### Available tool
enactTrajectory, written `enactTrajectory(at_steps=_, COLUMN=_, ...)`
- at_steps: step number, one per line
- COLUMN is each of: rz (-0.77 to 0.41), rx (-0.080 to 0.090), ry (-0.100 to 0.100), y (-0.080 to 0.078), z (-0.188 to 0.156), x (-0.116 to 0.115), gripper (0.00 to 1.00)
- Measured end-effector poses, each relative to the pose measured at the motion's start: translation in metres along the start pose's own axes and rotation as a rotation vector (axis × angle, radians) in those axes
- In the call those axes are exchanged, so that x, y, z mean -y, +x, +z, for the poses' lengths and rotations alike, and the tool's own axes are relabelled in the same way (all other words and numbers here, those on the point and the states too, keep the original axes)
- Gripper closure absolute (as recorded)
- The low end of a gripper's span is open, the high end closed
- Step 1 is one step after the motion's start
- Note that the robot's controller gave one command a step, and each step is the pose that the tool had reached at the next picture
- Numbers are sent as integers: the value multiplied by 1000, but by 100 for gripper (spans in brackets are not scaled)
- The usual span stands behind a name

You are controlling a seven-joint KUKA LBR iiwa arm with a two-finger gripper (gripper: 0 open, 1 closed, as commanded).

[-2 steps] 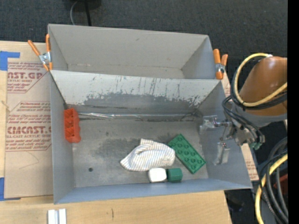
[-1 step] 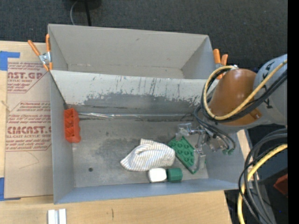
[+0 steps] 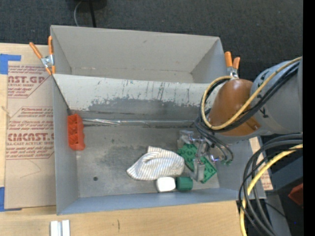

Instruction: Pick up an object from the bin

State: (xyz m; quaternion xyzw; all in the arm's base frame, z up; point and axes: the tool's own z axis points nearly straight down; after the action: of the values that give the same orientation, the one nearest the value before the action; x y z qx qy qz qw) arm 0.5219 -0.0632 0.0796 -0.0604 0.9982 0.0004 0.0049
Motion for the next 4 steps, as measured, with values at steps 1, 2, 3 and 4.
enactTrajectory(at_steps=1, rz=-94, rx=-2, ry=1, y=10, z=2, x=-51, gripper=100)
enactTrajectory(at_steps=2, rz=-95, rx=-2, ry=1, y=10, z=2, x=-51, gripper=100)
enactTrajectory(at_steps=3, rz=-96, rx=-2, ry=1, y=10, z=2, x=-51, gripper=100)
enactTrajectory(at_steps=4, rz=-125, rx=-3, ry=0, y=14, z=-7, x=-53, gripper=100)
